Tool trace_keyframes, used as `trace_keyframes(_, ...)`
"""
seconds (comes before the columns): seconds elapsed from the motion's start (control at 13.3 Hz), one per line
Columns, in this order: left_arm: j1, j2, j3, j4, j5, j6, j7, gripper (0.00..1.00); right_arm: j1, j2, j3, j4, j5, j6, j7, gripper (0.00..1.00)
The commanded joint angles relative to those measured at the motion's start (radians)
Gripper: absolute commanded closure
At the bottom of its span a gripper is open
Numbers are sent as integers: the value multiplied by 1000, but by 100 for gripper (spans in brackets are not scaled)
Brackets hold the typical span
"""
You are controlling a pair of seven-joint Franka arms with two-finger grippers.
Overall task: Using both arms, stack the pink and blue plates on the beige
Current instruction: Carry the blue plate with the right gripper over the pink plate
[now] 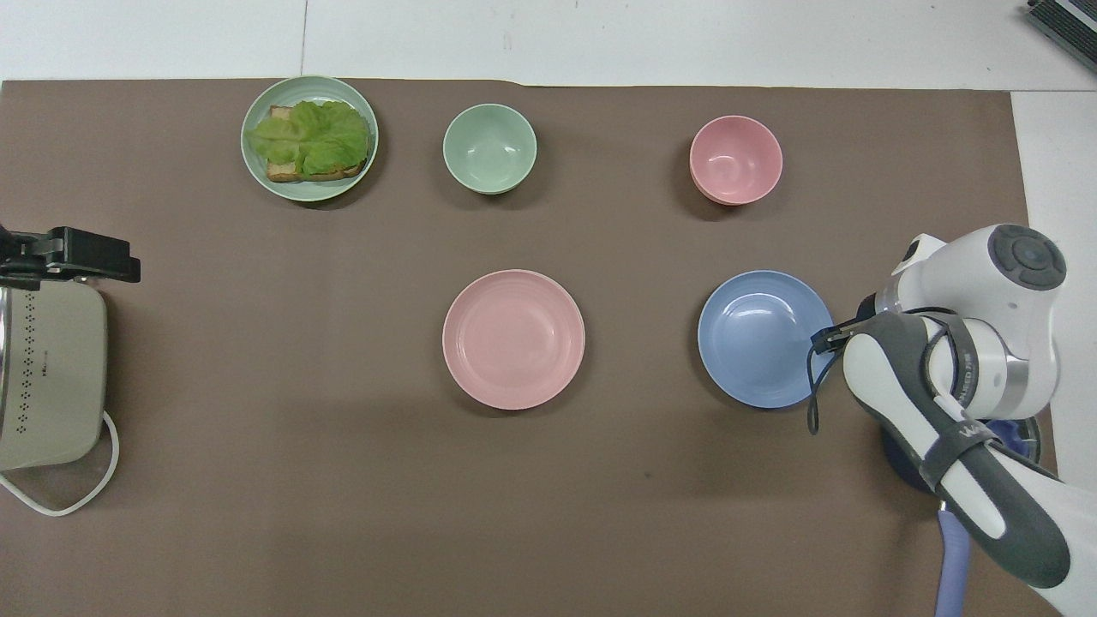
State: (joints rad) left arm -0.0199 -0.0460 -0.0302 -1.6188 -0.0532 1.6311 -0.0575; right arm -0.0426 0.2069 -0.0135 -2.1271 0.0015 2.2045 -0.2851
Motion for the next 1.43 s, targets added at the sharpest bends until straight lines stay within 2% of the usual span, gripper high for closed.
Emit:
trace_keyframes(0.0,6,14,3,52,16,-42,-2,0,-11,6,4,-4,28,12,-26,100)
trace_keyframes(0.22,8,32,4,79,16,-94,-1,0,-13,6,6,33,28,-25,-31,100)
trace_keyframes(0.53,6,26,4,79,16,-77,7,0,1,-55,12,150,29,-173,-28,100)
trace_keyframes(0.82,14,18,6,66,15,-79,-1,0,3,-89,17,274,146,-324,-23,100)
trace_keyframes(1.05,28,17,6,65,19,-100,-1,0,42,-84,59,302,147,-321,111,100)
trace_keyframes(1.35,29,17,6,66,19,-99,-1,0,180,-75,72,302,147,-243,392,100)
